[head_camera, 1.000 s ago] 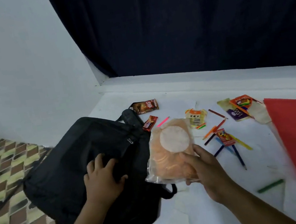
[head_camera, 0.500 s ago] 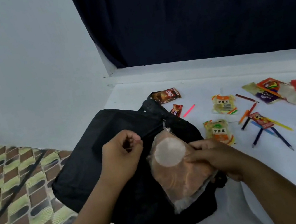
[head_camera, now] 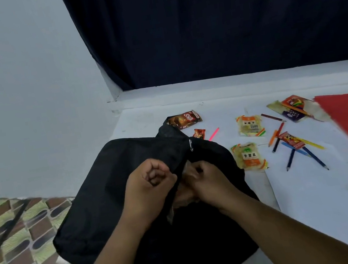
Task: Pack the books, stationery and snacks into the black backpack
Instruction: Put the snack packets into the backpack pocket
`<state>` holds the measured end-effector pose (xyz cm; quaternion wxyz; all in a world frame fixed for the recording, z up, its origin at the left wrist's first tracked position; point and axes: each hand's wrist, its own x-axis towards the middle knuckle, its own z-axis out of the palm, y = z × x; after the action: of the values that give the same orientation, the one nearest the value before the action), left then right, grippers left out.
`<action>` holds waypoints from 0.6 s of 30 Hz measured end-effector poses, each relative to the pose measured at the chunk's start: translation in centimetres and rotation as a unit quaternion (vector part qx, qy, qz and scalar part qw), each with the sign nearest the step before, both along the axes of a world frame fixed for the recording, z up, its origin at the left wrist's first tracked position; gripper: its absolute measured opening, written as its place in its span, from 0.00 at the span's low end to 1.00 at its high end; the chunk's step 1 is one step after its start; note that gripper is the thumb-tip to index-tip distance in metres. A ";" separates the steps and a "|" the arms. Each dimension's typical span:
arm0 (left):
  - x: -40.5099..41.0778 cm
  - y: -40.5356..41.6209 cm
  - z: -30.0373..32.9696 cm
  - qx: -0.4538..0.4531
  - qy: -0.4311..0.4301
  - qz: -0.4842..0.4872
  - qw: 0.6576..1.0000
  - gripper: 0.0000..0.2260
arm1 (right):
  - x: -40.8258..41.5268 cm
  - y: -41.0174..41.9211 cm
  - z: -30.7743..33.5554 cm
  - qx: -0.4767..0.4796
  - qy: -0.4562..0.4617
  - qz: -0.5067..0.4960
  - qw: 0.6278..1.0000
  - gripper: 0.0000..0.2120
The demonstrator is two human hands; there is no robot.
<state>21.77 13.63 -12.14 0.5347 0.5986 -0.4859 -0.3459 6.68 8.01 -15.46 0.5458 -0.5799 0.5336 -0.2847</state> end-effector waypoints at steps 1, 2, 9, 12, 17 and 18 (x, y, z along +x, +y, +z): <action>0.0 0.1 0.1 -0.002 0.014 -0.002 1.000 0.11 | 0.1 -0.2 0.0 -0.006 0.016 0.008 1.000 0.12; 0.1 0.0 0.2 -0.003 0.034 -0.002 0.999 0.11 | -0.1 -0.5 0.0 -0.009 0.025 0.009 1.000 0.11; 0.6 -0.1 1.0 0.001 0.101 -0.015 0.995 0.14 | 2.0 2.8 0.5 0.044 -0.056 -0.011 0.997 0.10; 0.8 0.1 1.2 -0.004 0.091 -0.003 0.996 0.12 | 1.4 3.6 0.5 0.086 -0.077 0.163 0.980 0.14; 1.2 0.2 1.4 -0.004 0.077 0.004 0.997 0.13 | -0.4 2.3 0.5 -0.014 -0.042 0.223 0.974 0.17; 1.1 0.2 1.3 -0.004 0.069 0.009 0.998 0.12 | -0.3 2.1 0.4 -0.035 -0.029 0.212 0.976 0.16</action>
<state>22.88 13.87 -10.88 0.5725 0.5756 -0.4433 -0.3800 6.39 10.15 -15.05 0.5889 -0.6898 0.3720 -0.1976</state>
